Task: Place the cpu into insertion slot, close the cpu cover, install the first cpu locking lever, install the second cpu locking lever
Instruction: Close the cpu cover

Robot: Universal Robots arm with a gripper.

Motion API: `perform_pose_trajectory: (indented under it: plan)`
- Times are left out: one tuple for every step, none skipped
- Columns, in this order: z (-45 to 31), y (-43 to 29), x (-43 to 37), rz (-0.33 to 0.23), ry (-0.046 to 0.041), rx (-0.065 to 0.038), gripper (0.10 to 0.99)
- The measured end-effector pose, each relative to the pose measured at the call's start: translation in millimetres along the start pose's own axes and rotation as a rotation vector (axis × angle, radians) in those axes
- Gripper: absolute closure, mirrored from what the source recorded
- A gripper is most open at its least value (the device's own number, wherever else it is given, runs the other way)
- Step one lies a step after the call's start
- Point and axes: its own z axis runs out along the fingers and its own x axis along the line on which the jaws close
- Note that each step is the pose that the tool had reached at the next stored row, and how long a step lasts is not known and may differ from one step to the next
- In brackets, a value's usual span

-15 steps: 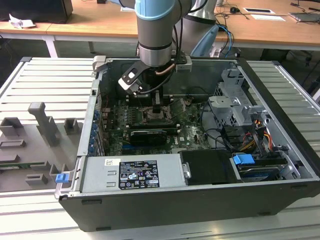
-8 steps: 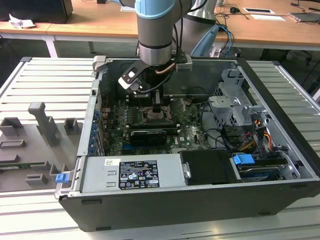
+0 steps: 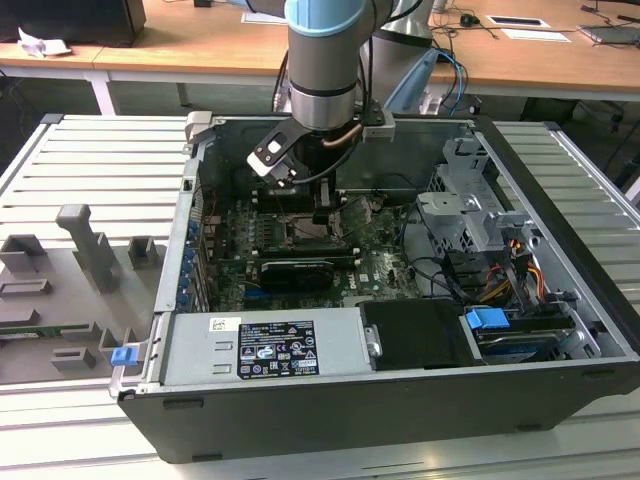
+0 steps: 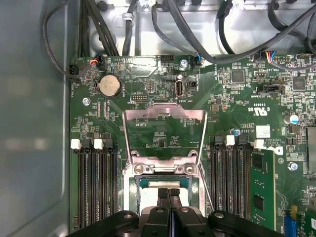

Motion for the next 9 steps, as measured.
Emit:
perform_pose_trajectory:
  plan:
    - [0.0, 0.5, 0.0, 0.000, 0.0004, 0.000, 0.980]
    - [0.0, 1.3, 0.0, 0.000, 0.0003, 0.000, 0.980]
    - [0.0, 2.6, 0.0, 0.000, 0.0000, 0.001, 0.980]
    - [0.0, 4.2, 0.1, 0.000, 0.0000, 0.002, 0.980]
    - [-0.7, 4.7, 0.0, 0.000, -0.0003, 0.003, 0.980]
    - [-2.0, 4.8, 0.1, 0.000, -0.0002, 0.004, 0.980]
    - [-5.8, 5.0, 0.2, 0.000, -0.0001, 0.004, 0.980]
    - [-8.5, 5.2, 0.3, 0.000, 0.0000, 0.004, 0.980]
    - [-11.4, 5.4, 0.3, 0.000, 0.0001, 0.004, 0.980]
